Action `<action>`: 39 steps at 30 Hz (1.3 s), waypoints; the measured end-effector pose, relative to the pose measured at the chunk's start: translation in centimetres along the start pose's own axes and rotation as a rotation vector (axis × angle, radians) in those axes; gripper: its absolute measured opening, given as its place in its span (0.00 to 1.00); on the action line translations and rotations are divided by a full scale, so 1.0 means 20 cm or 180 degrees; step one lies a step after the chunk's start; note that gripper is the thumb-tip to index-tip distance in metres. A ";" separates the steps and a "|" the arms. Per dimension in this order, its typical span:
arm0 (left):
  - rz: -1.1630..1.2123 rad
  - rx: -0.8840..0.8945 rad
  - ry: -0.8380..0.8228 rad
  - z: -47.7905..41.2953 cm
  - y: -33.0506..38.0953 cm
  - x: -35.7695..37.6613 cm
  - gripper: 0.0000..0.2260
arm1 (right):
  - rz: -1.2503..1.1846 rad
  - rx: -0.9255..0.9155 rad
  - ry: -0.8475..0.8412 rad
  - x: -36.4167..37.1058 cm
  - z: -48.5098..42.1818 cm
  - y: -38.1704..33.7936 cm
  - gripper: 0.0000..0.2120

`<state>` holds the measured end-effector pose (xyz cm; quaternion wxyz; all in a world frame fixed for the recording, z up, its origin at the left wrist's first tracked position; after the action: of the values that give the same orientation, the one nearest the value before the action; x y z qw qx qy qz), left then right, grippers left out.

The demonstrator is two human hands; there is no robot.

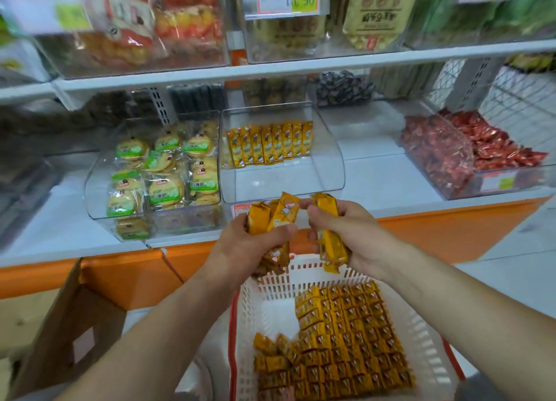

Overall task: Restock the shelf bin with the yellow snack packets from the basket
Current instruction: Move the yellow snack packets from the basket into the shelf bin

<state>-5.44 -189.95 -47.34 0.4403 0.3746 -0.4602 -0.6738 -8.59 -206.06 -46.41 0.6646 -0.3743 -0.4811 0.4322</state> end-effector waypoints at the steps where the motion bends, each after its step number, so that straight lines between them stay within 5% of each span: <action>1: 0.0036 0.0052 0.0087 0.00 0.02 -0.05 0.30 | -0.0022 0.0003 -0.0059 0.02 0.00 -0.02 0.26; 12: -0.0089 0.0426 0.0516 -0.08 0.28 -0.42 0.20 | 0.0375 0.0129 -0.0205 0.23 -0.23 -0.15 0.25; 17: -0.0288 0.0474 0.0565 -0.14 0.29 -0.54 0.19 | 0.0271 0.0019 -0.0248 0.29 -0.45 -0.17 0.16; 24: -0.0225 0.0473 0.0816 -0.21 0.22 -0.71 0.19 | 0.2425 -0.0841 0.0670 0.20 -0.87 -0.32 0.18; 29: -0.0160 0.0400 0.1012 -0.26 0.16 -0.78 0.22 | 0.3877 -0.1466 0.0704 0.36 -1.17 -0.38 0.20; 39: -0.0190 0.0264 0.1107 -0.32 0.12 -0.81 0.22 | 0.4704 -0.1934 0.0465 0.60 -1.48 -0.31 0.17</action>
<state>6.33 -177.06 -45.39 0.4772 0.5169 -0.3932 -0.5921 23.15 -199.47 -44.63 0.1053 -0.7880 -0.1607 0.5849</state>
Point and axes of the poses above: each hand's wrist, its own z-axis away from the middle knuckle, its own x-axis out of the palm, y = z × x, the point moved 9 cm from there along -z, towards the middle knuckle, and after that the axes turned 2 degrees about y, right-handed, at the moved point
